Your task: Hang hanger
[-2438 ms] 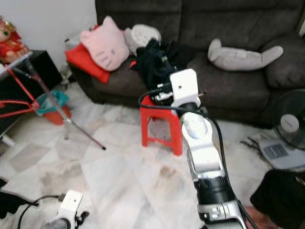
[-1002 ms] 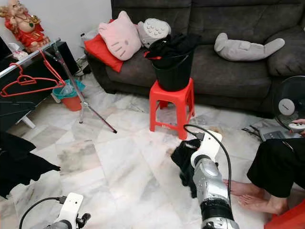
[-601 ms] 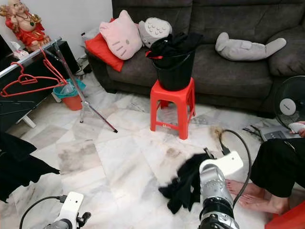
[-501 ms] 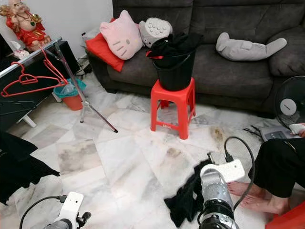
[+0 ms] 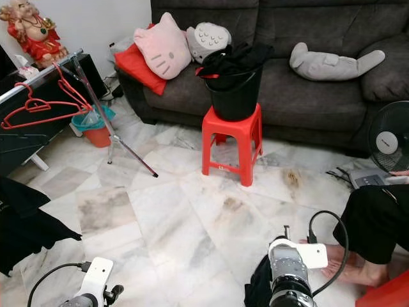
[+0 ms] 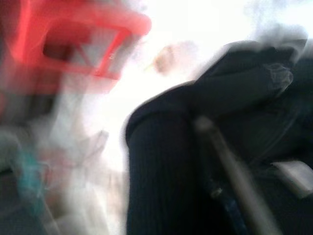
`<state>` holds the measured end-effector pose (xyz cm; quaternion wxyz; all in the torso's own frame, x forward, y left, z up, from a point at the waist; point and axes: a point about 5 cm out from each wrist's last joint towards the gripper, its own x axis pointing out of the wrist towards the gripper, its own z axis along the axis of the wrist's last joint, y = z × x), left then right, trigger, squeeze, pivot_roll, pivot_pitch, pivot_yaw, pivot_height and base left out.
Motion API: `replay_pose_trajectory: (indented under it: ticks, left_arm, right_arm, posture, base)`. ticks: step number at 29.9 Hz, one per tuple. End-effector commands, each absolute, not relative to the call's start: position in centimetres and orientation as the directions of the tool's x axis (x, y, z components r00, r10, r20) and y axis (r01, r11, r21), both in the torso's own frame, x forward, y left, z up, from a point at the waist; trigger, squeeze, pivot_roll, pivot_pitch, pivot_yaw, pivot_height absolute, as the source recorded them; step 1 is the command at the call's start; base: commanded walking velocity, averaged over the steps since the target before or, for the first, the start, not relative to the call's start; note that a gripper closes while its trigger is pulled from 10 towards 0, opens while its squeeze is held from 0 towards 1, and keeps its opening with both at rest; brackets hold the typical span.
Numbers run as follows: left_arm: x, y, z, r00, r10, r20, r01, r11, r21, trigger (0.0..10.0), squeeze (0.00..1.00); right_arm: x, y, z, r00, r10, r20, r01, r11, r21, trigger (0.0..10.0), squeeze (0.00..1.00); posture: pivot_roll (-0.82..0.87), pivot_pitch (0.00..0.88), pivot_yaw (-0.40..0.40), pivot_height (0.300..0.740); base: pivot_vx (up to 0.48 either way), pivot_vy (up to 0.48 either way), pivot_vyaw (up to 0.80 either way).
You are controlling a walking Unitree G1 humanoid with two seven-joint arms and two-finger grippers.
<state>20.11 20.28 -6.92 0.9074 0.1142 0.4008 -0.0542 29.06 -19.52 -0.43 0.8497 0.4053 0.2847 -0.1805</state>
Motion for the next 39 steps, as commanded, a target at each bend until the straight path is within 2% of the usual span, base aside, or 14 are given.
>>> replay_pose_trajectory:
  ticks: [1, 2, 4, 7, 8, 14, 19, 28, 39]
  left_arm:
    - [19.8, 20.8, -7.0, 0.658, 0.006, -0.753, 0.188, 0.967, 0.172, 10.0, 0.0]
    - [19.8, 20.9, -7.0, 0.658, 0.006, -0.753, 0.188, 0.967, 0.173, 10.0, 0.0]
    - [19.9, 20.9, -7.0, 0.659, 0.006, -0.752, 0.188, 0.967, 0.173, 10.0, 0.0]
    - [19.9, 20.8, -7.0, 0.659, 0.007, -0.752, 0.188, 0.967, 0.174, 10.0, 0.0]
    - [19.9, 20.8, -7.0, 0.66, 0.007, -0.751, 0.185, 0.967, 0.172, 10.0, 0.0]
    - [19.7, 20.8, -7.1, 0.655, 0.013, -0.755, 0.18, 0.968, 0.173, 10.0, 0.0]
    - [19.5, 20.9, -7.2, 0.655, 0.02, -0.755, 0.171, 0.97, 0.173, 10.0, 0.0]
    - [19.5, 20.9, -7.2, 0.657, 0.023, -0.753, 0.166, 0.971, 0.174, 10.0, 0.0]
    - [19.3, 21.0, -7.3, 0.648, 0.034, -0.761, 0.156, 0.972, 0.177, 10.0, 0.0]
  right_arm:
    - [29.6, -17.6, -0.2, 0.793, 0.035, -0.608, 0.359, 0.78, 0.513, 10.0, 0.0]
    - [29.1, -17.8, -0.8, 0.772, 0.005, -0.635, 0.319, 0.862, 0.394, 10.0, 0.0]
    - [28.1, -18.4, -1.8, 0.735, -0.056, -0.675, 0.274, 0.936, 0.22, 10.0, 0.0]
    - [27.5, -18.7, -2.4, 0.711, -0.076, -0.699, 0.31, 0.926, 0.214, 10.0, 0.0]
    - [25.8, -19.4, -3.8, 0.658, -0.124, -0.743, 0.397, 0.895, 0.202, 10.0, 0.0]
    - [23.1, -19.9, -5.7, 0.586, -0.159, -0.795, 0.483, 0.855, 0.186, 10.0, 0.0]
    - [22.7, -20.2, -5.9, 0.598, -0.161, -0.785, 0.492, 0.847, 0.201, 10.0, 0.0]
    - [23.9, -20.2, -5.1, 0.649, -0.163, -0.743, 0.458, 0.863, 0.21, 10.0, 0.0]
    - [24.1, -20.5, -4.8, 0.66, -0.186, -0.728, 0.472, 0.856, 0.209, 10.0, 0.0]
  posture:
    - [-0.15, 0.0, 0.141, 0.74]
    - [-0.15, 0.0, 0.141, 0.74]
    - [-0.15, 0.0, 0.14, 0.74]
    - [-0.15, 0.0, 0.137, 0.74]
    - [-0.14, 0.0, 0.136, 0.74]
    - [-0.14, 0.0, 0.136, 0.74]
    - [-0.14, 0.0, 0.135, 0.74]
    - [-0.15, 0.0, 0.129, 0.74]
    - [-0.14, 0.0, 0.125, 0.74]
  base:
    - [0.0, 0.0, 0.0]
    - [0.0, 0.0, 0.0]
    - [0.0, 0.0, 0.0]
    - [0.0, 0.0, 0.0]
    - [0.0, 0.0, 0.0]
    - [0.0, 0.0, 0.0]
    - [0.0, 0.0, 0.0]
    - [0.0, 0.0, 0.0]
    - [0.0, 0.0, 0.0]
